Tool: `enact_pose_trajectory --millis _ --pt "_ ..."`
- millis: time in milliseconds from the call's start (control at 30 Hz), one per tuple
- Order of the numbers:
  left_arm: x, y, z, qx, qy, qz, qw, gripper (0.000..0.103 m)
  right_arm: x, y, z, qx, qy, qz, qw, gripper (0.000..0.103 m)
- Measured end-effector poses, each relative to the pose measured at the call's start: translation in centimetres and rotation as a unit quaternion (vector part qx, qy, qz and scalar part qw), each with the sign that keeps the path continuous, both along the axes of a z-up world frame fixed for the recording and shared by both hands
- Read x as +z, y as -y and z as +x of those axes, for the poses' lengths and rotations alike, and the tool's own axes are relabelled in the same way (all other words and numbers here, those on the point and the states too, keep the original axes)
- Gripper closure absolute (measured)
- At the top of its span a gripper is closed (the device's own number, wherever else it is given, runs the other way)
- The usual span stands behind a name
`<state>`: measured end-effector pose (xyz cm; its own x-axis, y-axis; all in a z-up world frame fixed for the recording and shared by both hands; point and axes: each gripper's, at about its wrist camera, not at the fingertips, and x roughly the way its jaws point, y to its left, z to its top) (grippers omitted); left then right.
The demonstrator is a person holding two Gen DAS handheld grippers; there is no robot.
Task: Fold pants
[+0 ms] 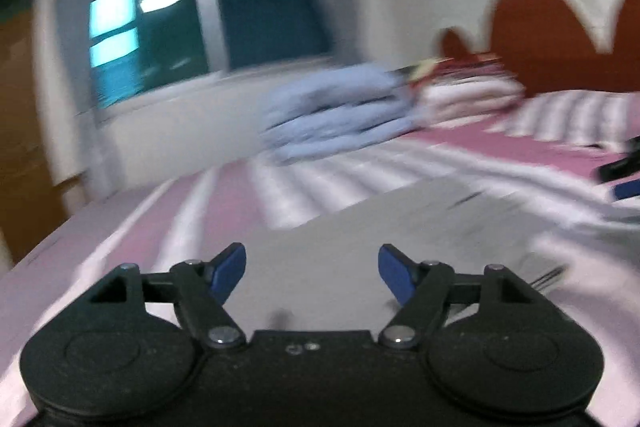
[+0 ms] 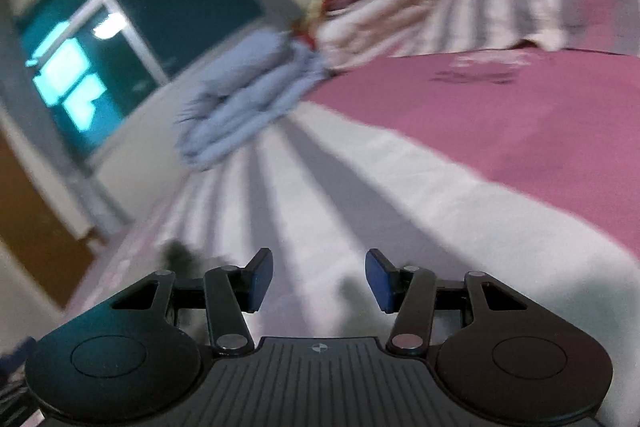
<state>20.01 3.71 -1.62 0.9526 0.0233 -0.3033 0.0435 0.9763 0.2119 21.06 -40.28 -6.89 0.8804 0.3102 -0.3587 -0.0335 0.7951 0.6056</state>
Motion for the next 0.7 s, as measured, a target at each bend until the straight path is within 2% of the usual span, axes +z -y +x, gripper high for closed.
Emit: enact_pose_trajectory --millis 100,133,167,200,233,267,367,500,600,700 --pt "-0.8 -5.3 -1.4 0.077 -0.026 -0.04 0.9959 0.039 0.9 -2.8 0.0 0.047 0.012 -0.006 0.999 0.051" --pt "-1.0 -6.7 -1.9 0.096 -0.027 -0.052 0.9936 0.039 0.9 -3.6 0.3 0.065 0.007 0.01 0.998 0.046" --pt "-1.3 -7.8 -2.5 0.112 -0.027 -0.062 0.9914 0.038 0.9 -4.2 0.5 0.079 0.0 0.027 0.997 0.032" --pt "-1.6 -8.6 -2.9 0.122 -0.028 -0.074 0.9894 0.038 0.8 -4.9 0.7 0.088 -0.007 0.04 0.995 0.025" --pt "-1.9 -9.0 -3.4 0.127 -0.029 -0.086 0.9877 0.037 0.7 -5.7 0.8 0.095 -0.008 0.043 0.994 0.019" --pt "-2.1 -9.4 -3.4 0.132 -0.032 -0.098 0.9859 0.037 0.8 -6.5 0.8 0.104 -0.005 0.041 0.994 0.019" --pt "-2.2 -9.8 -3.1 0.11 -0.024 -0.122 0.9861 0.036 0.6 -8.5 1.7 0.125 -0.014 0.049 0.991 0.019" --pt "-2.9 -9.3 -3.2 0.074 -0.032 -0.126 0.9888 0.036 -1.6 -10.0 3.9 0.123 -0.068 0.087 0.986 0.019" --pt "-3.4 -9.3 -3.5 0.062 -0.033 -0.127 0.9895 0.036 -2.5 -10.7 4.6 0.117 -0.074 0.1 0.985 0.019" --pt "-3.9 -9.6 -3.6 0.075 -0.035 -0.123 0.9889 0.036 -2.5 -11.2 4.8 0.117 -0.068 0.092 0.987 0.019"
